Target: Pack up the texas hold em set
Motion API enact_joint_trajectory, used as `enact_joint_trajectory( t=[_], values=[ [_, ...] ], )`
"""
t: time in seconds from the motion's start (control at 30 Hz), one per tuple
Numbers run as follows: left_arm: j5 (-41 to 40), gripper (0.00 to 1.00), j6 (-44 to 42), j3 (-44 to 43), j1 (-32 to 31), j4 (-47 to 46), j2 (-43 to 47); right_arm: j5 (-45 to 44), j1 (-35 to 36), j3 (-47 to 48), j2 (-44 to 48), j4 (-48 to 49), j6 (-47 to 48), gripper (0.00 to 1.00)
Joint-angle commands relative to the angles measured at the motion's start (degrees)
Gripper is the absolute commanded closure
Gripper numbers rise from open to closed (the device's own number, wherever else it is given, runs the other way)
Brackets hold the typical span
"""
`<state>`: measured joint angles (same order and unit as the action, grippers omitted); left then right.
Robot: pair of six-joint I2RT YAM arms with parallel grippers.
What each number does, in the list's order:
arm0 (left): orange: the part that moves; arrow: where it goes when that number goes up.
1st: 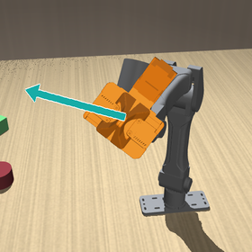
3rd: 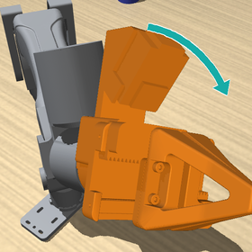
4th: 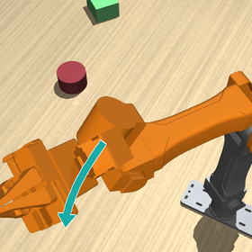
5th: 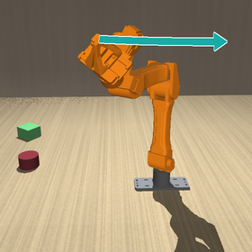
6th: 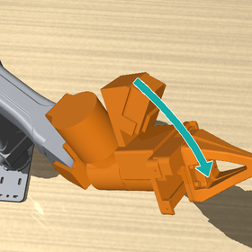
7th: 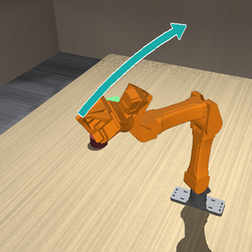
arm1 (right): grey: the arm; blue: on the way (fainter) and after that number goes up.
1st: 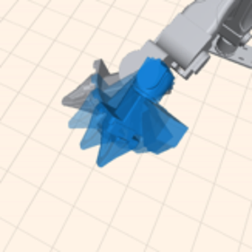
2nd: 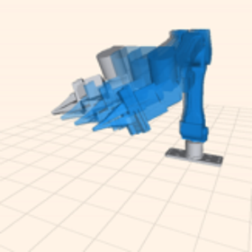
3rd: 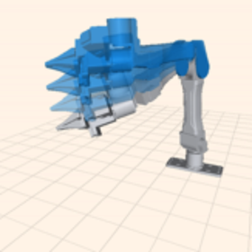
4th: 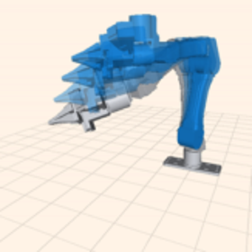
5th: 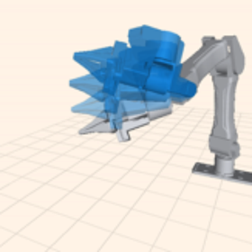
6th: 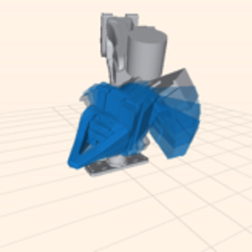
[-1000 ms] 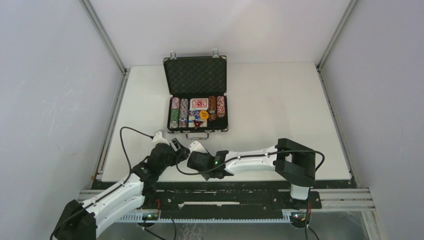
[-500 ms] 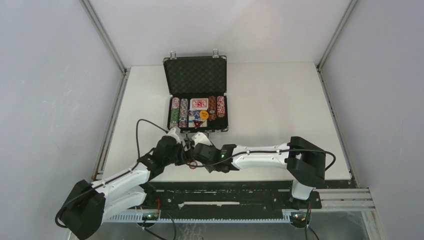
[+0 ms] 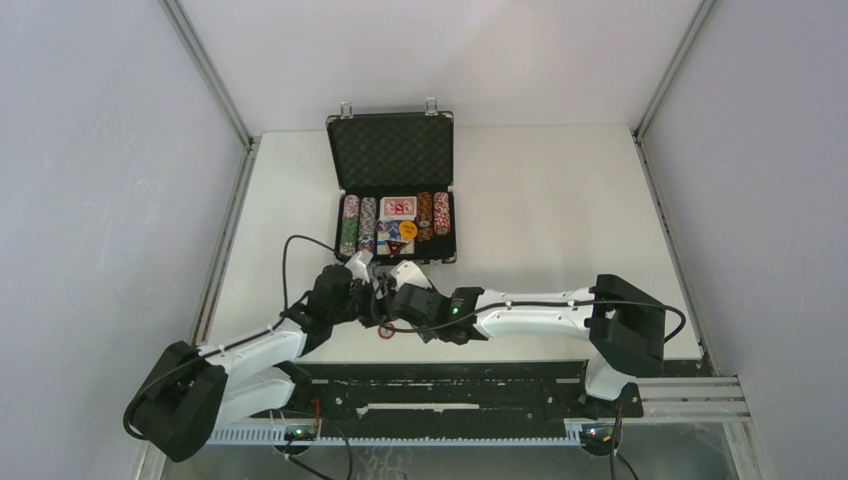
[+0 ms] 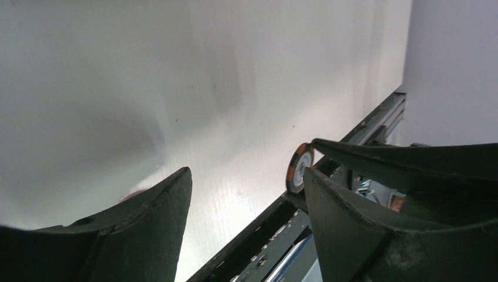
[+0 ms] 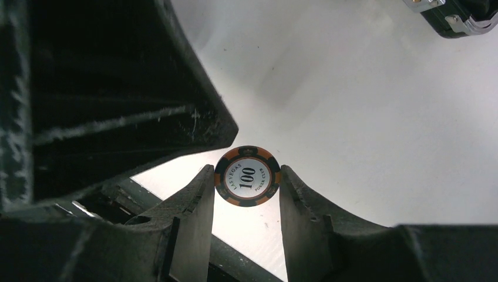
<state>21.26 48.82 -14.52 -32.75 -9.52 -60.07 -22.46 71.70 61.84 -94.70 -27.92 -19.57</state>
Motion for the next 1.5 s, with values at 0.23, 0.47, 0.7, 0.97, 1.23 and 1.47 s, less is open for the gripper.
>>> enact_joint_trajectory(
  t=[0.23,0.47,0.7,0.97,1.23,1.47],
  values=[
    [8.40,0.27,4.22,-0.26,1.73,-15.33,-5.01,-1.51,0.78,-1.19,3.08,1.03,0.06,0.61],
    [11.42,0.29,7.23,0.87,1.80,-22.89,-9.62,-1.86,0.98,-1.54,4.04,1.17,0.14,0.61],
    [13.73,0.29,9.11,1.44,1.58,-28.98,-13.49,-2.06,0.98,-1.63,4.25,1.15,0.14,0.61],
    [13.87,0.32,9.01,1.67,1.55,-28.98,-14.82,-2.62,0.56,-1.64,5.24,0.87,0.22,0.61],
    [14.41,0.33,8.38,1.80,1.44,-30.20,-17.26,-2.60,-0.16,-2.74,6.29,1.24,0.11,0.61],
    [15.83,0.35,8.07,0.25,0.03,-30.81,-17.99,-2.11,-0.20,-2.91,6.76,1.54,0.11,0.61]
  ],
)
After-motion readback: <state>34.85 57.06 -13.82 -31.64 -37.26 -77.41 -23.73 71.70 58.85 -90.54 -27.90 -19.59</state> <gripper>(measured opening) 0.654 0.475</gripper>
